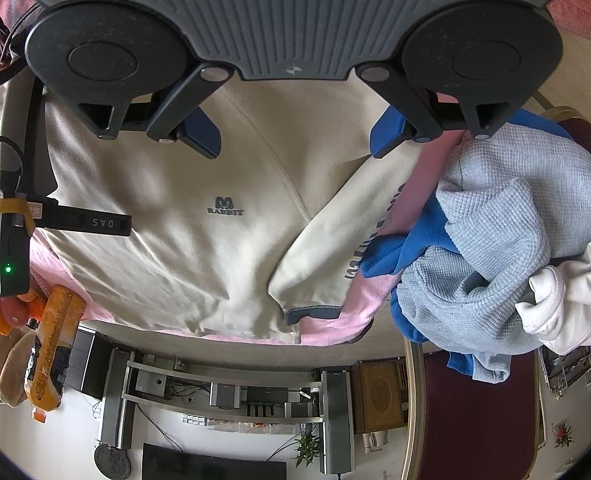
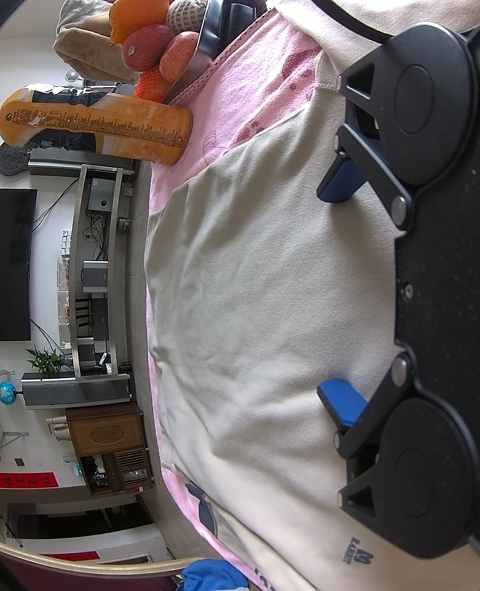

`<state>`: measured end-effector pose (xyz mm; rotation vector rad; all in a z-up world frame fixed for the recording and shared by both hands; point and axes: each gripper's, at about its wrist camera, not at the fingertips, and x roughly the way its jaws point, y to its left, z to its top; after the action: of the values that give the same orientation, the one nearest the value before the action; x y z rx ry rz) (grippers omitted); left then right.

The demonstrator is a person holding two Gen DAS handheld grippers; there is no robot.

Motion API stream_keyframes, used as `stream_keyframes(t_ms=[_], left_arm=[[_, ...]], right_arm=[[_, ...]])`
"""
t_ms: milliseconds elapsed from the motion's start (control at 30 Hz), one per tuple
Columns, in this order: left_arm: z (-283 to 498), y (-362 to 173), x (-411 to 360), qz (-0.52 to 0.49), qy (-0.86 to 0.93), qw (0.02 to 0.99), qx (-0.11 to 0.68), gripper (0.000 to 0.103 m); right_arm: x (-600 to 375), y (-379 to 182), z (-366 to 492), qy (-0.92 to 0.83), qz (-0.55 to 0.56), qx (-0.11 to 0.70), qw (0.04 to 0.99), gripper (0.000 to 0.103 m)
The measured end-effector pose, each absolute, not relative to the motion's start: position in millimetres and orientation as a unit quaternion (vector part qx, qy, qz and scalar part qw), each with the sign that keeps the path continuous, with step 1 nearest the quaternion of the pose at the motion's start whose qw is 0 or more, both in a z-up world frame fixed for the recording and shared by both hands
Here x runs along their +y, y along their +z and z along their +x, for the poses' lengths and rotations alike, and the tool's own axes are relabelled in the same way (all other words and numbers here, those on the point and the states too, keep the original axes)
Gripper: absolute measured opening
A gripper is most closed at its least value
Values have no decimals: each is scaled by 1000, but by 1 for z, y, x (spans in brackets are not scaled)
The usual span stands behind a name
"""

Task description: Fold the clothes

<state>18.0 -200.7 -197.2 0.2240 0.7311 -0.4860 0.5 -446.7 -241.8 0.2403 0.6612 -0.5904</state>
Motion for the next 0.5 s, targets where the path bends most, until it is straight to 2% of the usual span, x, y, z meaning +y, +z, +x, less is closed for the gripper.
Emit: stream_keyframes(t_ms=[500], left_arm=[[18, -199, -201, 112, -234, 898, 355, 88]], right_arm=[[-447, -242, 1, -285, 116, 319, 896, 103]])
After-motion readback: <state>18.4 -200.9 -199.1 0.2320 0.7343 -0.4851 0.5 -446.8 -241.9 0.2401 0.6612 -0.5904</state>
